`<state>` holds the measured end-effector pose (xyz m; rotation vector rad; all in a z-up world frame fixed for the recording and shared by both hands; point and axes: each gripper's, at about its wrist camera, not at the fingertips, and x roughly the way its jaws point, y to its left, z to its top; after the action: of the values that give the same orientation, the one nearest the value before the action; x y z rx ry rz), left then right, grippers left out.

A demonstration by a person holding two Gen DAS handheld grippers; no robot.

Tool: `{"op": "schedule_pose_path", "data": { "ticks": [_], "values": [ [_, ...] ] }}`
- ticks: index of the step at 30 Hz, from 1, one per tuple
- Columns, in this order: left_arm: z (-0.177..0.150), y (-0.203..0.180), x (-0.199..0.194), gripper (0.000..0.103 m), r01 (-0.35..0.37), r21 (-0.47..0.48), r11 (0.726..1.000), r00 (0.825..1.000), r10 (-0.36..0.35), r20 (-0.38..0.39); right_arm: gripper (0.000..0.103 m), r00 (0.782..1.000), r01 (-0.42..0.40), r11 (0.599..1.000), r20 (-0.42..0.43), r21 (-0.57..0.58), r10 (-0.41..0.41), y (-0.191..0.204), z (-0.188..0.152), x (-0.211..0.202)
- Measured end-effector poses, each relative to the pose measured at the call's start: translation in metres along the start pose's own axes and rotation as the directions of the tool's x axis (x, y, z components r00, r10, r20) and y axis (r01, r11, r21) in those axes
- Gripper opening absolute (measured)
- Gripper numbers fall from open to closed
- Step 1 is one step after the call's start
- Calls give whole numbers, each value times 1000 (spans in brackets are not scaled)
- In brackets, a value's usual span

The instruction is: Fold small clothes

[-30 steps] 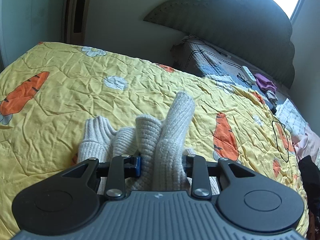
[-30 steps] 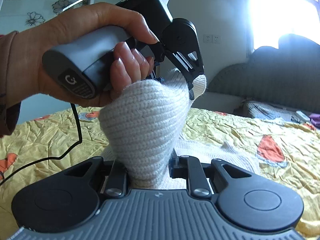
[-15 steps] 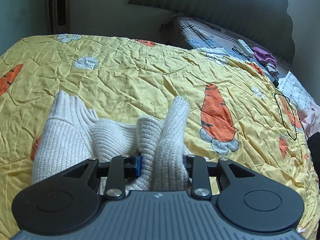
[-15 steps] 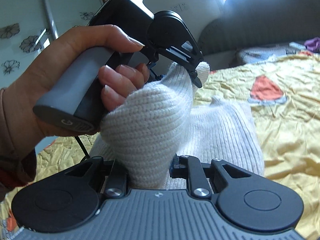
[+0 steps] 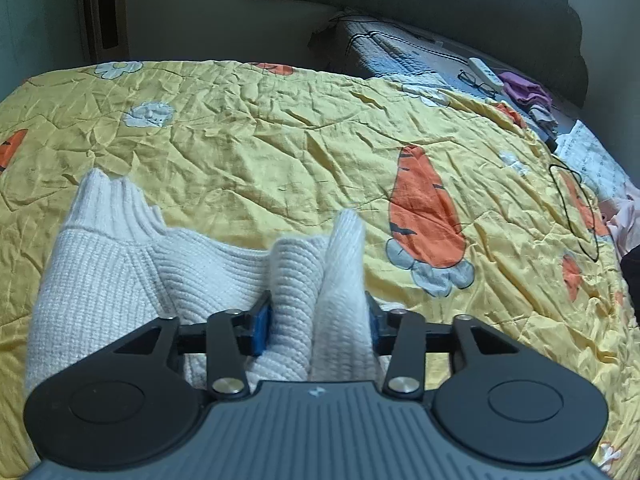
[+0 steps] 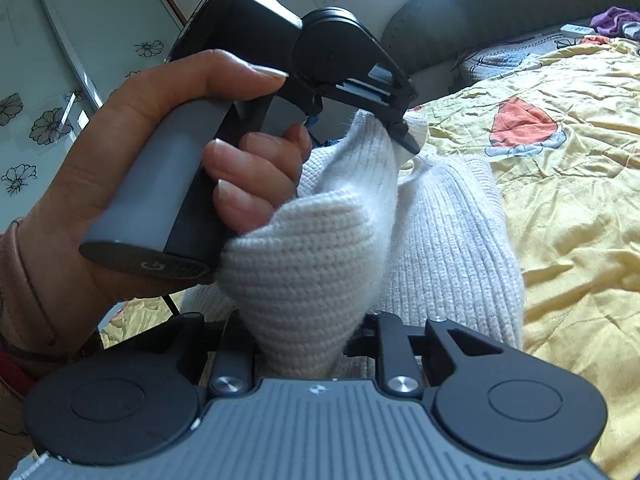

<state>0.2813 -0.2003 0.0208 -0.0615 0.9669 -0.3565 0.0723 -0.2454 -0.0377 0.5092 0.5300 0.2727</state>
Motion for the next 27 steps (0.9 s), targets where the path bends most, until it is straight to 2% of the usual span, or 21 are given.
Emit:
{"op": "schedule_pose_path", "data": {
  "ticks": [1, 3, 4, 6, 9, 11, 12, 15, 19, 21, 24, 25, 27],
  "values": [
    [1, 2, -2, 60, 49, -27, 998, 999, -49, 18, 27, 1000, -3, 1000, -4, 12, 3, -1, 0, -1],
    [3, 8, -10, 60, 145, -80, 986, 988, -139, 70, 29, 1000, -9, 999, -9, 40, 10, -5, -2, -3],
    [4, 9, -15, 60, 178, -83, 981, 981, -169, 97, 34, 1000, -15, 998, -11, 53, 15, -7, -2, -4],
    [7, 11, -27, 60, 194, -74, 978, 973, -181, 146, 35, 999, -29, 996, -20, 81, 31, -12, -1, -5],
    [11, 19, -49, 60, 179, -63, 982, 967, -163, 196, 38, 998, -43, 993, -35, 109, 47, -15, 0, -9],
    [8, 32, -62, 71, 157, -67, 985, 966, -139, 219, 45, 998, -48, 990, -41, 135, 54, -19, 1, -13],
    [4, 39, -68, 74, 139, -75, 987, 967, -119, 225, 48, 997, -49, 987, -45, 151, 57, -22, 2, -16],
    [-13, 67, -81, 74, 99, -85, 991, 973, -78, 218, 52, 997, -49, 981, -53, 190, 60, -29, 2, -29],
    [-53, 97, -90, 74, 52, -66, 996, 980, -38, 194, 53, 999, -27, 984, -42, 176, 35, -31, 3, -55],
    [-74, 100, -95, 74, 15, -20, 1000, 977, -11, 214, 62, 1000, 20, 989, -7, 148, -19, -26, 8, -70],
    [-98, 92, -103, 74, -56, 66, 996, 968, 38, 249, 64, 983, 137, 988, 111, 74, -144, -21, 24, -88],
    [-104, 90, -103, 75, -63, 78, 995, 966, 41, 256, 63, 980, 134, 989, 139, 64, -141, -18, 31, -92],
    [-115, 84, -105, 78, -92, 112, 989, 958, 57, 280, 62, 988, 65, 997, 140, 32, -69, -15, 46, -84]
  ]
}}
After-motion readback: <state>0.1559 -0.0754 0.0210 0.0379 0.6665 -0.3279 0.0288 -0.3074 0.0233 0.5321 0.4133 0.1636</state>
